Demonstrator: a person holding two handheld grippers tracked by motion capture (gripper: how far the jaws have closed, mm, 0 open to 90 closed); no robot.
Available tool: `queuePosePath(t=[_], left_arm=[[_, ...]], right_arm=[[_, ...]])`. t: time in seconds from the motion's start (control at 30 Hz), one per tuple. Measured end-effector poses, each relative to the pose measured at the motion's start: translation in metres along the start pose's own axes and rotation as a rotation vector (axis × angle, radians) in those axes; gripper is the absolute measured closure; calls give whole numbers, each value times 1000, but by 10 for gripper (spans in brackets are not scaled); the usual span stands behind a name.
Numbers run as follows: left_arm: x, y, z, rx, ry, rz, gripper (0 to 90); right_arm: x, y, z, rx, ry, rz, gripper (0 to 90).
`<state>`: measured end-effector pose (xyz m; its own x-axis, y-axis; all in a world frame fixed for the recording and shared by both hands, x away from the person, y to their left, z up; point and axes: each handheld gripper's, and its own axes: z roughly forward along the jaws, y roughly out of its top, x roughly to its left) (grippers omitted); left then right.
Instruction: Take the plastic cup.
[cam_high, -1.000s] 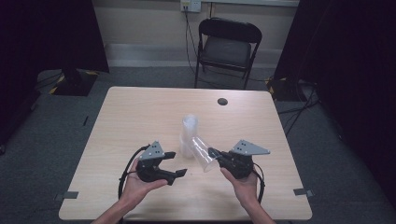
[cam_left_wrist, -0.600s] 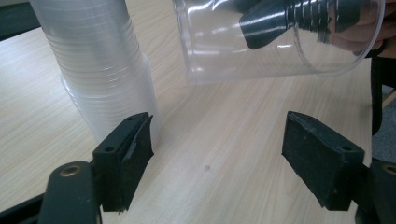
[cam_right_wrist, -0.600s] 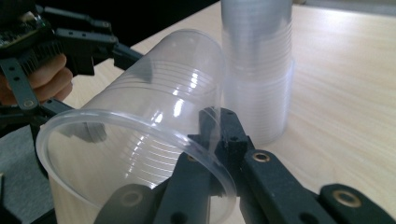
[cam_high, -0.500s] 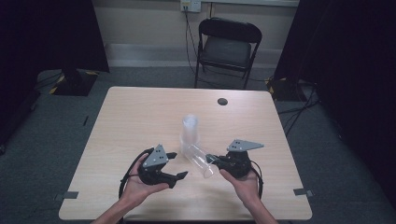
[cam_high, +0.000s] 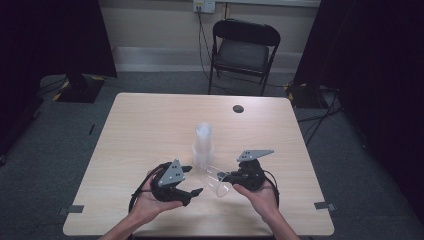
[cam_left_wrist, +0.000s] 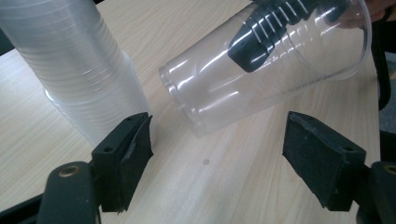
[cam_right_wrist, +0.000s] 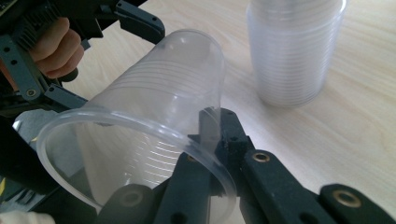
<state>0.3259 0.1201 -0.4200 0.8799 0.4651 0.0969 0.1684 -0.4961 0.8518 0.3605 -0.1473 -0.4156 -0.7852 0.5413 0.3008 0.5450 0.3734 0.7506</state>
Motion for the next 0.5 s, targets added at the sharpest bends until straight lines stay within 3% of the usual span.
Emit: queuePosePath(t=[0.33,0.4,0.5], left_arm=[[-8,1,5,28,-15,86,198],[-12,-2,8,44,-8,144,206],[-13,-2,10,48,-18,148,206]], right_arm=[[0,0,8,87,49,10,900],[0,0,11,116,66,14,900],[0,-1,14,136,75,18,900]])
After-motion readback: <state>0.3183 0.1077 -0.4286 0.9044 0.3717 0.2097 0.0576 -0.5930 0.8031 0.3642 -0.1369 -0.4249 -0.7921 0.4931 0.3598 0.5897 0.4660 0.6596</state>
